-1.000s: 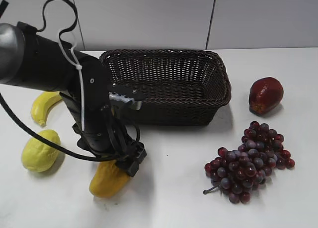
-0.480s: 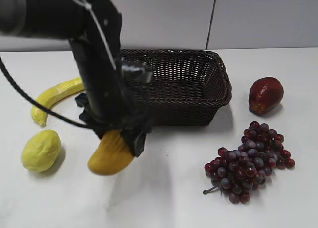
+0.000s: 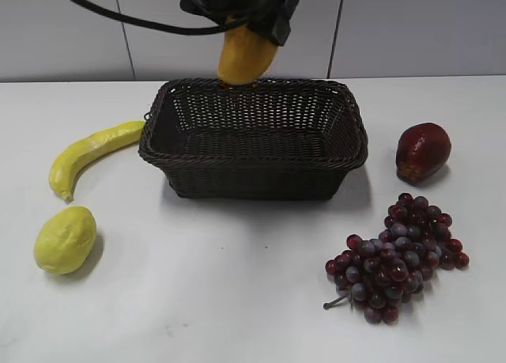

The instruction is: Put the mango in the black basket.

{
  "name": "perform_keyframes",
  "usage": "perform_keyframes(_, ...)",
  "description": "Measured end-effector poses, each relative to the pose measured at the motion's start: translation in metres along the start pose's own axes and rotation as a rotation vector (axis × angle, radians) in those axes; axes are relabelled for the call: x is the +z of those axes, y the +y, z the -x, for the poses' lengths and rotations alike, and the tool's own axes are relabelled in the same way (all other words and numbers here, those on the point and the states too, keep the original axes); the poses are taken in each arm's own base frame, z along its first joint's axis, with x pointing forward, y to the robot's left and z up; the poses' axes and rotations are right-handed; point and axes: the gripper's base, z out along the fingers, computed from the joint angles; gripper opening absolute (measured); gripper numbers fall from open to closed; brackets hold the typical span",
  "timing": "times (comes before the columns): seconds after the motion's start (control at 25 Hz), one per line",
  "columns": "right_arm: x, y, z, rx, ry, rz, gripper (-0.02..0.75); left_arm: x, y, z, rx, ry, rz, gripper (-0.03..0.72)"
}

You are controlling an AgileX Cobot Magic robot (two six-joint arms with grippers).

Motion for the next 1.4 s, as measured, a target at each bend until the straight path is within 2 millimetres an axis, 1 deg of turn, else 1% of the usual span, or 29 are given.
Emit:
perform_keyframes(0.08, 0.0, 0.0, 0.0, 0.0, 0.0, 0.0, 0.587, 0.015, 0.006, -0.006, -0.005, 0.019, 0.011, 0.599)
perform_keyframes(0.12, 0.0, 0.0, 0.0, 0.0, 0.0, 0.0, 0.587, 0.027, 0.008, -0.012, -0.009, 0.045, 0.014, 0.599)
perform_keyframes(0.28, 0.0, 0.0, 0.0, 0.0, 0.0, 0.0, 0.587, 0.082, 0.013, -0.045, -0.019, 0.179, 0.01, 0.599)
perform_keyframes(0.32, 0.0, 0.0, 0.0, 0.0, 0.0, 0.0, 0.587, 0.093, 0.012, -0.053, -0.02, 0.214, 0.007, 0.599)
perform_keyframes(0.4, 0.0, 0.0, 0.0, 0.0, 0.0, 0.0, 0.587, 0.109, 0.011, -0.067, -0.023, 0.27, 0.001, 0.599)
perform_keyframes(0.52, 0.0, 0.0, 0.0, 0.0, 0.0, 0.0, 0.587, 0.12, 0.01, -0.078, -0.032, 0.323, -0.011, 0.599)
perform_keyframes(0.68, 0.0, 0.0, 0.0, 0.0, 0.0, 0.0, 0.587, 0.119, 0.01, -0.079, -0.028, 0.342, -0.01, 0.633)
perform_keyframes(0.8, 0.0, 0.0, 0.0, 0.0, 0.0, 0.0, 0.587, 0.105, 0.011, -0.067, -0.029, 0.353, -0.01, 0.634)
perform_keyframes(0.84, 0.0, 0.0, 0.0, 0.0, 0.0, 0.0, 0.587, 0.096, 0.013, -0.058, -0.035, 0.336, -0.01, 0.633)
perform_keyframes(0.92, 0.0, 0.0, 0.0, 0.0, 0.0, 0.0, 0.587, 0.073, 0.018, -0.039, -0.04, 0.299, -0.002, 0.631)
perform_keyframes(1.04, 0.0, 0.0, 0.0, 0.0, 0.0, 0.0, 0.587, 0.028, 0.028, -0.013, -0.043, 0.237, 0.025, 0.622)
perform_keyframes(1.12, 0.0, 0.0, 0.0, 0.0, 0.0, 0.0, 0.587, 0.0, 0.038, -0.004, -0.042, 0.231, 0.054, 0.61)
perform_keyframes(1.24, 0.0, 0.0, 0.0, 0.0, 0.0, 0.0, 0.587, -0.038, 0.055, -0.005, -0.042, 0.293, 0.122, 0.589)
perform_keyframes(1.32, 0.0, 0.0, 0.0, 0.0, 0.0, 0.0, 0.587, -0.058, 0.071, -0.005, -0.081, 0.292, 0.165, 0.583)
perform_keyframes(1.4, 0.0, 0.0, 0.0, 0.0, 0.0, 0.0, 0.587, -0.074, 0.091, -0.009, -0.141, 0.281, 0.203, 0.581)
